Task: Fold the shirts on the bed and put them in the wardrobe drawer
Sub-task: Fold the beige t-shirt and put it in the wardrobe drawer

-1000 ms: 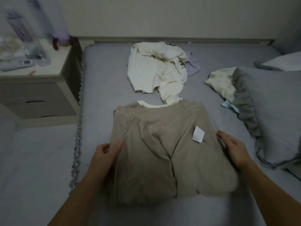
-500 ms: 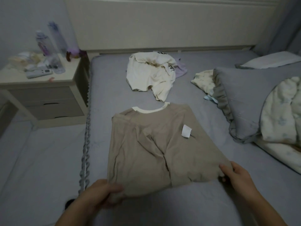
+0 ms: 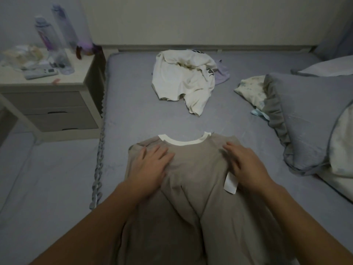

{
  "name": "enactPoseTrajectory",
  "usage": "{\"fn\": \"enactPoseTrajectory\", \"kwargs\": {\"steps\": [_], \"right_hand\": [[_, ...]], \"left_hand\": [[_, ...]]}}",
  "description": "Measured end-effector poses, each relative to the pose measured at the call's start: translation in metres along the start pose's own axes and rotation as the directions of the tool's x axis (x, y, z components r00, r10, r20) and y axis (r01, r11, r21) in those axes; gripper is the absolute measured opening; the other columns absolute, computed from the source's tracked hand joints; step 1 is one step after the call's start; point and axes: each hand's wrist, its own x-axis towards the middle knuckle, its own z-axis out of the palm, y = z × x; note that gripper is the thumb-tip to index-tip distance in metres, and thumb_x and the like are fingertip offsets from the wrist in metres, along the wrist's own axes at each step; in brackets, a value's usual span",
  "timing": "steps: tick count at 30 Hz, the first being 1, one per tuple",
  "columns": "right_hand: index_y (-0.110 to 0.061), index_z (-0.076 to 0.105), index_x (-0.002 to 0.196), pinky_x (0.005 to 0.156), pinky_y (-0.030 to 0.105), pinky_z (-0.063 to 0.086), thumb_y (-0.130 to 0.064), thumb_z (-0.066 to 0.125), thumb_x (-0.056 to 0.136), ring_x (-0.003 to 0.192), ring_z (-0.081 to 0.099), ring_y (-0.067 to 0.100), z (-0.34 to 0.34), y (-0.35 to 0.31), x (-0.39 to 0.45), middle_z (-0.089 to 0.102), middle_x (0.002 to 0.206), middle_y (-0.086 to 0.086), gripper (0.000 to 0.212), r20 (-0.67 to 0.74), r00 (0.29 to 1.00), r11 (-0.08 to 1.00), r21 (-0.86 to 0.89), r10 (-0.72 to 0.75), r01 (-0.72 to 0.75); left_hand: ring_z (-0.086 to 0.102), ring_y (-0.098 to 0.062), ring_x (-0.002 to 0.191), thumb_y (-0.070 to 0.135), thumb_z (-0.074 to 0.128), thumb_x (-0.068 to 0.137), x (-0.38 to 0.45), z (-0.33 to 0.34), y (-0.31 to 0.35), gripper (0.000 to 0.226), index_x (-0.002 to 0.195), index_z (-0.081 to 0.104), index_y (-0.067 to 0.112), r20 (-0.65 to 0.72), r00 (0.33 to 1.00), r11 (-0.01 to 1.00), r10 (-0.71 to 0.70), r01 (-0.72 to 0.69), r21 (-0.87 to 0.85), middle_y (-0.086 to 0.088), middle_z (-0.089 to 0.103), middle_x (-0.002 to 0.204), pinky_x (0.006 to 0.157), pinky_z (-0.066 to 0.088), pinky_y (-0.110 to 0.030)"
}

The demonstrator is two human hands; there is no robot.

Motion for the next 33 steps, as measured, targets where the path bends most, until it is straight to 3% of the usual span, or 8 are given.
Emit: {"fn": "enactPoseTrajectory", "kwargs": {"steps": [3, 7, 10, 17, 21, 25, 29, 33], "right_hand": [[-0.032, 0.052, 0.138, 0.094, 0.033, 0.043, -0.029, 0.057, 0.095, 0.119, 0.054, 0.021, -0.005, 0.010, 0.042, 0.054, 0.137, -0.005, 0.044, 0.180, 0.984, 0.992, -0.121, -0.005, 0.027], [-0.033, 0.065, 0.112, 0.076, 0.031, 0.046, -0.037, 0.063, 0.090, 0.100, 0.060, 0.016, -0.013, 0.023, 0.058, 0.057, 0.115, -0.007, 0.022, 0.312, 0.950, 0.971, -0.218, -0.023, 0.095], [-0.029, 0.074, 0.104, 0.072, 0.033, 0.050, -0.029, 0.069, 0.090, 0.092, 0.063, 0.015, -0.016, 0.029, 0.050, 0.062, 0.108, -0.009, 0.015, 0.178, 0.977, 0.980, -0.137, -0.118, 0.143], [-0.014, 0.077, 0.104, 0.078, 0.030, 0.051, -0.008, 0.065, 0.090, 0.085, 0.065, 0.016, -0.012, 0.032, 0.034, 0.074, 0.097, 0.001, 0.019, -0.230, 0.972, 0.999, 0.009, -0.044, 0.048], [-0.011, 0.076, 0.102, 0.077, 0.030, 0.046, -0.018, 0.060, 0.094, 0.078, 0.065, 0.021, -0.024, 0.050, 0.058, 0.075, 0.092, 0.008, 0.019, -0.443, 0.863, 0.970, 0.131, 0.241, -0.204], [-0.009, 0.076, 0.101, 0.084, 0.037, 0.048, -0.016, 0.056, 0.094, 0.095, 0.066, 0.033, -0.017, 0.067, 0.074, 0.074, 0.102, 0.015, 0.023, -0.237, 0.879, 0.906, 0.013, 0.413, -0.422], [-0.008, 0.057, 0.134, 0.106, 0.045, 0.037, -0.021, 0.055, 0.095, 0.126, 0.050, 0.037, 0.000, 0.057, 0.066, 0.054, 0.139, 0.019, 0.041, -0.247, 0.828, 0.858, 0.027, 0.503, -0.513], [-0.020, 0.042, 0.147, 0.116, 0.047, 0.023, -0.034, 0.051, 0.095, 0.143, 0.032, 0.028, 0.032, 0.004, 0.043, 0.035, 0.157, 0.007, 0.055, -0.212, 0.973, 0.988, -0.107, 0.089, -0.113]], "left_hand": [[0.046, -0.014, 0.126, 0.045, 0.051, 0.091, 0.017, -0.002, -0.022, 0.030, 0.119, 0.058, 0.034, 0.052, 0.996, 0.993, 0.067, -0.072, 0.093, 0.009, 0.056, 0.122, 0.115, 0.002, -0.047], [0.057, -0.007, 0.092, 0.051, 0.048, 0.087, 0.010, -0.006, -0.056, 0.026, 0.085, 0.065, 0.032, -0.241, 0.964, 0.981, 0.115, -0.148, -0.126, 0.017, 0.060, 0.087, 0.103, 0.018, -0.038], [0.052, 0.006, 0.085, 0.048, 0.047, 0.087, 0.000, -0.007, -0.073, 0.021, 0.084, 0.059, 0.031, -0.299, 0.953, 0.917, 0.054, -0.166, -0.362, 0.021, 0.059, 0.082, 0.097, 0.029, -0.034], [0.049, -0.012, 0.056, 0.026, 0.055, 0.089, 0.021, -0.004, -0.070, 0.010, 0.080, 0.053, 0.024, -0.403, 0.888, 0.797, -0.223, -0.073, -0.600, 0.003, 0.052, 0.060, 0.053, 0.035, -0.020], [0.046, -0.004, 0.060, 0.025, 0.053, 0.092, 0.053, -0.005, -0.082, 0.012, 0.080, 0.053, 0.024, -0.324, 0.697, 0.564, -0.640, 0.139, -0.814, 0.009, 0.051, 0.063, 0.054, 0.036, -0.018], [0.057, -0.029, 0.090, 0.024, 0.054, 0.092, 0.072, 0.000, -0.104, 0.013, 0.091, 0.065, 0.018, -0.047, 0.633, 0.527, -0.772, 0.598, -0.604, -0.007, 0.068, 0.096, 0.072, 0.033, -0.028], [0.054, -0.034, 0.110, 0.020, 0.058, 0.089, 0.061, -0.007, -0.103, 0.017, 0.104, 0.066, 0.017, -0.244, 0.695, 0.713, -0.676, 0.533, -0.456, -0.013, 0.062, 0.116, 0.090, 0.038, -0.039], [0.046, -0.028, 0.130, 0.025, 0.055, 0.090, 0.044, 0.002, -0.062, 0.036, 0.125, 0.060, 0.016, -0.467, 0.870, 0.937, -0.159, -0.017, -0.350, -0.010, 0.051, 0.140, 0.109, 0.037, -0.043]]}}
